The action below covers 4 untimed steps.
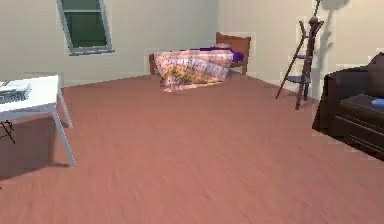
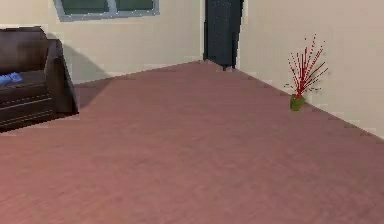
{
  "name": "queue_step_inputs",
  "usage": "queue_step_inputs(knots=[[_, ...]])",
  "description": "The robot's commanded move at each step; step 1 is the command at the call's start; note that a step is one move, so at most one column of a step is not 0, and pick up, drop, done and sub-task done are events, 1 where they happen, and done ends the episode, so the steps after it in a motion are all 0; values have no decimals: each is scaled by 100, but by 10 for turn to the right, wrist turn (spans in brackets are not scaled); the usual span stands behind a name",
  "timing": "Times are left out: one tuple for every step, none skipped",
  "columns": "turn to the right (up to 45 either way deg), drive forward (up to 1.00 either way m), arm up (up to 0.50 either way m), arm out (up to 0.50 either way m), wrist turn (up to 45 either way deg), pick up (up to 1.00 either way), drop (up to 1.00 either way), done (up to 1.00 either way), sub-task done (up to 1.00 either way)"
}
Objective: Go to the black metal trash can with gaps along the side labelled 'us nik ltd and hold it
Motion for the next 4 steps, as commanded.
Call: queue_step_inputs(knots=[[-180,0,0,0,0,0,0,0,0],[0,100,0,0,0,0,0,0,0],[0,70,0,0,0,0,0,0,0],[-90,0,0,0,0,0,0,0,0]])
